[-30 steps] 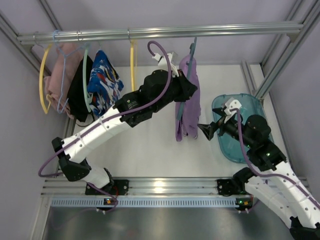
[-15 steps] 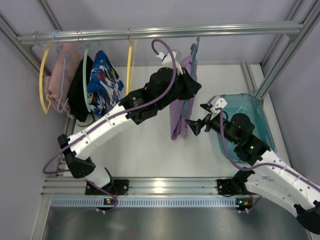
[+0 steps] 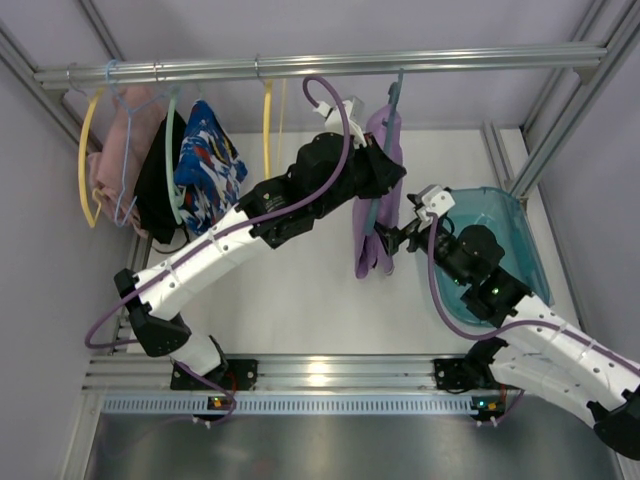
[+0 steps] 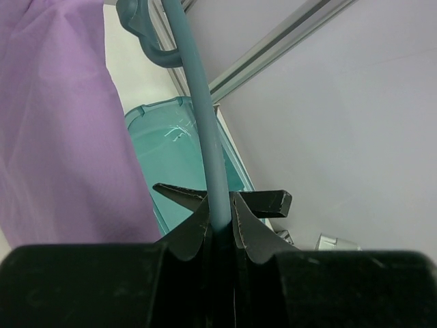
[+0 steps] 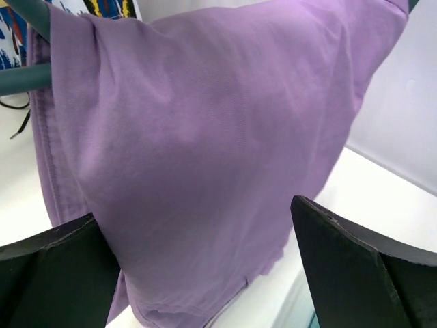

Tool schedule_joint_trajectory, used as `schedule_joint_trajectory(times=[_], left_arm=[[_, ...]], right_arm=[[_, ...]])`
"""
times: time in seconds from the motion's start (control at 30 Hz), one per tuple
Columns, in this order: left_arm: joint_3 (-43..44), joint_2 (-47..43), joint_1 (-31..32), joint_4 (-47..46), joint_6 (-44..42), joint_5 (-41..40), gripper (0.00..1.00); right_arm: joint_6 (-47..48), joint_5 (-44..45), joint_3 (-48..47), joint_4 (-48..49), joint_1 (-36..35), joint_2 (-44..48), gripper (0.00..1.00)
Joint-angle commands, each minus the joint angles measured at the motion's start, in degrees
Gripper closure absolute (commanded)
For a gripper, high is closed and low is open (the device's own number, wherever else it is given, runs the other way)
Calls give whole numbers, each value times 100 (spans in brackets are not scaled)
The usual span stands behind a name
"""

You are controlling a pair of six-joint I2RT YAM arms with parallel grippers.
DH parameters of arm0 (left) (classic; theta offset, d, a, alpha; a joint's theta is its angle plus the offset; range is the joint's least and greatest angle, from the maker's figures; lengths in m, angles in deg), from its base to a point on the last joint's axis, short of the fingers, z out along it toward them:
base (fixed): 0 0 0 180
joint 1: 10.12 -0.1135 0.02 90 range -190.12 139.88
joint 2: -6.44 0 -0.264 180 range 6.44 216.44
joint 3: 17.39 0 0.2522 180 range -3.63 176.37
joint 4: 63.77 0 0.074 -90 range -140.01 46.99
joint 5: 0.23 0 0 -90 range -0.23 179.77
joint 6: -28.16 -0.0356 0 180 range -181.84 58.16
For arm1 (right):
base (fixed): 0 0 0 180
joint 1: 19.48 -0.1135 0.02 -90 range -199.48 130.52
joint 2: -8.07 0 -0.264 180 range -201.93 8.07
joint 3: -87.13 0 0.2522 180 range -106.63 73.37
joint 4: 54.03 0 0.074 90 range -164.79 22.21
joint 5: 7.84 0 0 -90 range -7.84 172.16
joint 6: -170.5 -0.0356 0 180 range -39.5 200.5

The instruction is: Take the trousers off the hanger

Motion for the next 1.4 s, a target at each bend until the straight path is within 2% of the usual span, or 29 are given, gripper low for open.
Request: schedule_joint_trajectory(times=[0.0,0.33,0.5,0.6,1.17,1.37], left_arm=[[168,-323,16,-906,-171,7,100],[72,-446,8,-950,-241,68,100],[72,-455,8,-1003,-241,156,100],[54,-464,8,-1003,-241,209,100],[-60,-534,8,-1055,-364,183,100],[-8,-437,8,-1082,-232,288,100]], right_arm=[[196,8,-126,352,-4,218,1],[311,-310,-126,220,23,131,1],[214,128,-170,421,49,-159,3],[196,103,-205,501,163,-203,6],[706,-1031,-64,-114,541,377,2],[689,-628,-143,184,541,9,2]])
